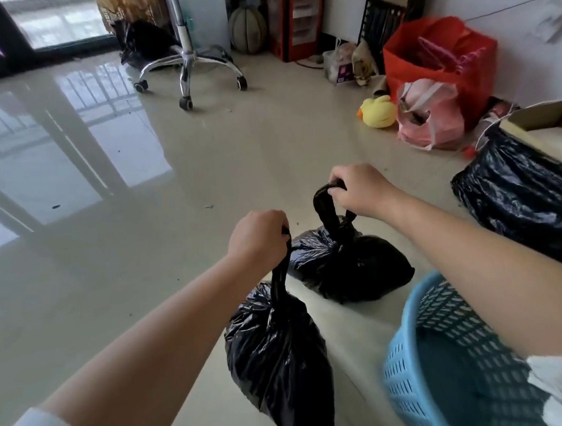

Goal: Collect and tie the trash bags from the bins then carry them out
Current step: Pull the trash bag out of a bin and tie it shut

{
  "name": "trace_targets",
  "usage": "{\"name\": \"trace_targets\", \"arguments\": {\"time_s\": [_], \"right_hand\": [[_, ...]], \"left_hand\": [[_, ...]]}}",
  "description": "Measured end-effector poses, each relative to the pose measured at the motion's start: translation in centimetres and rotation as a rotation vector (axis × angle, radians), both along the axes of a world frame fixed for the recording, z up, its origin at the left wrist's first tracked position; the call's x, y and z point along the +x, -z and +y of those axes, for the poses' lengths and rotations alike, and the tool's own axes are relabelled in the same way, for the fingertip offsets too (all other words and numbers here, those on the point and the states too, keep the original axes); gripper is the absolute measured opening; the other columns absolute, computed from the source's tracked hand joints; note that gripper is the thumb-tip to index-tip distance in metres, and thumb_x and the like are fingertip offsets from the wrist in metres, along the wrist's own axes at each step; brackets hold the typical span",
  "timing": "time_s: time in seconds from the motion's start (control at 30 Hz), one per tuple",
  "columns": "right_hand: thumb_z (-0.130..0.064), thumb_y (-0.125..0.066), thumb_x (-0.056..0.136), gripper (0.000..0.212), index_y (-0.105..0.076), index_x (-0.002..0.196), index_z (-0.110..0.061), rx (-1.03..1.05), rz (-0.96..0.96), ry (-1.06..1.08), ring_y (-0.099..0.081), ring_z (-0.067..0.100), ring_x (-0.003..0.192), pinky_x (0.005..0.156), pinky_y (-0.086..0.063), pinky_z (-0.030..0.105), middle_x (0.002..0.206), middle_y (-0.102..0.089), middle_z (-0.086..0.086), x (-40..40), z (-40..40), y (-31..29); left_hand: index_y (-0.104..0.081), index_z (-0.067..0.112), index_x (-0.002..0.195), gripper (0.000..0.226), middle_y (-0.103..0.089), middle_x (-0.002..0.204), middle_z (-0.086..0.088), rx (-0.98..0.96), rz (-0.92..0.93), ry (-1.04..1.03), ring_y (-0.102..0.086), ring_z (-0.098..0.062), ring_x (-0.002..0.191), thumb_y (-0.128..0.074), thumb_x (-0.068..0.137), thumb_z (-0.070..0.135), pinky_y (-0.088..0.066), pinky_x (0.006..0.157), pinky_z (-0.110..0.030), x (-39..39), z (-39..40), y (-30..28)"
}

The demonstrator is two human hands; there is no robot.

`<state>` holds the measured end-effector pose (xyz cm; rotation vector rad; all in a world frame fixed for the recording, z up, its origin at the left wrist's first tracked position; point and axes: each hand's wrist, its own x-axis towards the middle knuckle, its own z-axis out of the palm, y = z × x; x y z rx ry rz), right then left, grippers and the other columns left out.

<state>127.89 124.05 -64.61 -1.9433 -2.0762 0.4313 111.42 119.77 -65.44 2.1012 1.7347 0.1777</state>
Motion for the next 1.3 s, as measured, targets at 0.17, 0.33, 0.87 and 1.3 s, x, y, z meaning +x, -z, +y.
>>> {"name": "trace_targets", "arguments": {"time_s": [0.17, 0.33, 0.87, 1.3], "right_hand": [[-0.012, -0.042, 0.093, 0.024, -0.053, 0.106, 0.005, -0.033, 0.016, 0.032, -0.052, 0.036, 0.104, 0.074, -0.035, 0.034, 0.112, -0.059, 0.024, -2.5, -0.8, -8.8], [-0.011, -0.045, 0.091, 0.023, -0.057, 0.105, 0.003, -0.085, 0.078, 0.028, -0.053, 0.034, 0.102, 0.070, -0.027, 0.026, 0.108, -0.062, 0.024, -1.8, -1.7, -23.0], [-0.013, -0.053, 0.089, 0.022, -0.062, 0.106, 0.000, 0.150, -0.001, 0.617, -0.053, 0.024, 0.086, 0.056, -0.024, 0.027, 0.108, -0.065, 0.020, 9.3, -28.0, -61.8], [-0.011, -0.048, 0.092, 0.024, -0.063, 0.105, 0.002, 0.310, -0.125, 1.479, -0.056, 0.029, 0.094, 0.064, -0.030, 0.023, 0.089, -0.057, 0.012, 3.7, -75.5, -69.8]], "left_hand": [[-0.065, 0.004, 0.107, 0.025, -0.068, 0.106, -0.017, -0.097, 0.093, 0.011, -0.062, -0.033, 0.100, -0.046, 0.090, 0.004, -0.050, 0.076, -0.034, -1.0, -0.7, -8.6], [-0.064, 0.008, 0.108, 0.026, -0.066, 0.108, -0.013, -0.069, 0.118, 0.020, -0.062, -0.032, 0.100, -0.045, 0.090, 0.004, -0.046, 0.071, -0.032, -0.8, -0.2, -22.9], [-0.060, 0.007, 0.118, 0.036, -0.061, 0.118, -0.014, 0.167, 0.049, 0.705, -0.058, -0.034, 0.109, -0.046, 0.086, -0.002, -0.051, 0.077, -0.039, 14.6, -15.0, -61.4], [-0.061, 0.003, 0.101, 0.022, -0.058, 0.089, -0.008, 0.208, -0.085, 1.518, -0.061, -0.031, 0.101, -0.044, 0.087, -0.001, -0.044, 0.068, -0.032, 20.7, -55.2, -68.2]]}}
